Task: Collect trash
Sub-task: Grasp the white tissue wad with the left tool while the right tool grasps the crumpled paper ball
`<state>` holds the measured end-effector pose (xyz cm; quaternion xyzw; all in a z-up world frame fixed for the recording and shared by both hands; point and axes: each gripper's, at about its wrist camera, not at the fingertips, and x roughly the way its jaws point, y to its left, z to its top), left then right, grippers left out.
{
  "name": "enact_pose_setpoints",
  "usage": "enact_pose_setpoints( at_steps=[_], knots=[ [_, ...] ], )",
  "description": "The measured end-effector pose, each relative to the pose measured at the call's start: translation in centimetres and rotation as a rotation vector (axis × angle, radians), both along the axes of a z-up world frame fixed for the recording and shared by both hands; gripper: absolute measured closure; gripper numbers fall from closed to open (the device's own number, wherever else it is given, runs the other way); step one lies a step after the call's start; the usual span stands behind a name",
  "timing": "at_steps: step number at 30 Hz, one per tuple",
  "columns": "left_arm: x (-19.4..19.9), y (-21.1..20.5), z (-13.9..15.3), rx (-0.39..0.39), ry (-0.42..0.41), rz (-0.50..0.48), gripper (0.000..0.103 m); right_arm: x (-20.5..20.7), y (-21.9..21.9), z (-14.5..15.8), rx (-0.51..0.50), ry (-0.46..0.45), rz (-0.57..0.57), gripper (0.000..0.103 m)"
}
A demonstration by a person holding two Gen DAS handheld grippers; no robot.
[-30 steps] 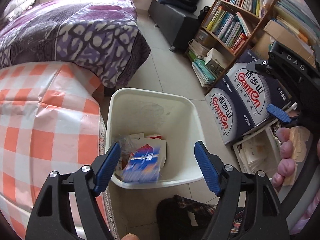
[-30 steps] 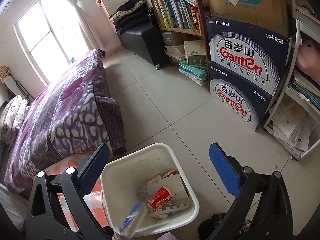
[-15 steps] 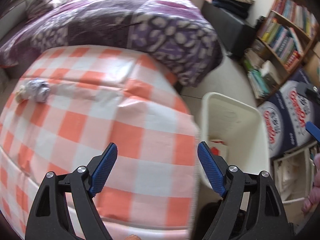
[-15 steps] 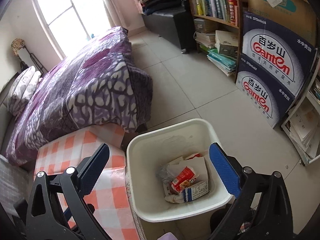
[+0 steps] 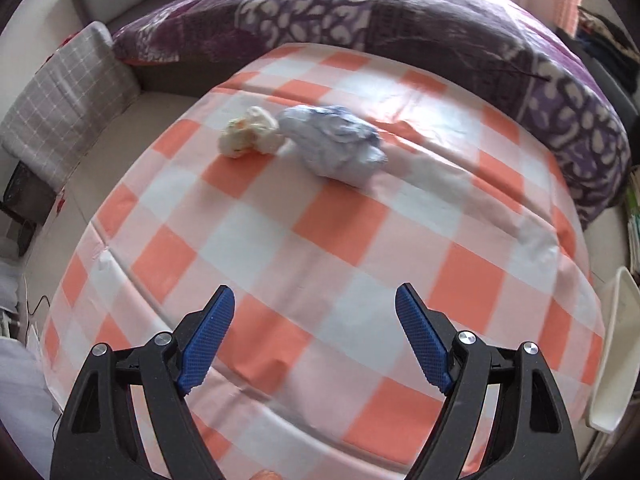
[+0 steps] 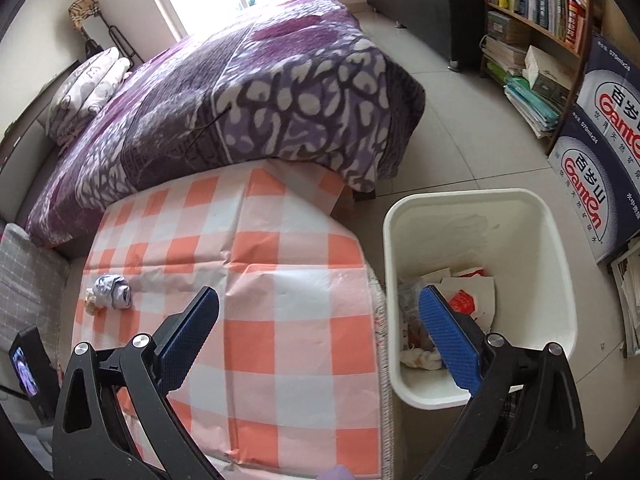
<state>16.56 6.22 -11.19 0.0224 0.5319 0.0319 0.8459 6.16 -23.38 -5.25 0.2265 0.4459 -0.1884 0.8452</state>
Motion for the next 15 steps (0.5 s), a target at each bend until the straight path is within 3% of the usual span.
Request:
enact_pose_setpoints(
  at_steps=[3,6,11,15],
  knots=[
    [1.7,3.1,0.1,0.028,-0.045,0.018,0.023,1.5,2.0,-1.2,0.002,0.037,0.049,0.007],
    [3.8,5.3,-0.1,0.093,-0.092,-0.029,0.023,3.0,3.9,-2.4,-0.005,0.073,0.101,0.007],
    [7.7,6.1,-1.6,0.228,-0.132,-0.276,0.023,4.7,6.2,-3.5,-0.049,0.092,0.180,0.007],
    [10.6,5.9,-2.7,0.214,-0.108,-0.428,0.023,5.7,8.7,-3.5,-0.158,0.032,0.280,0.007]
  ],
)
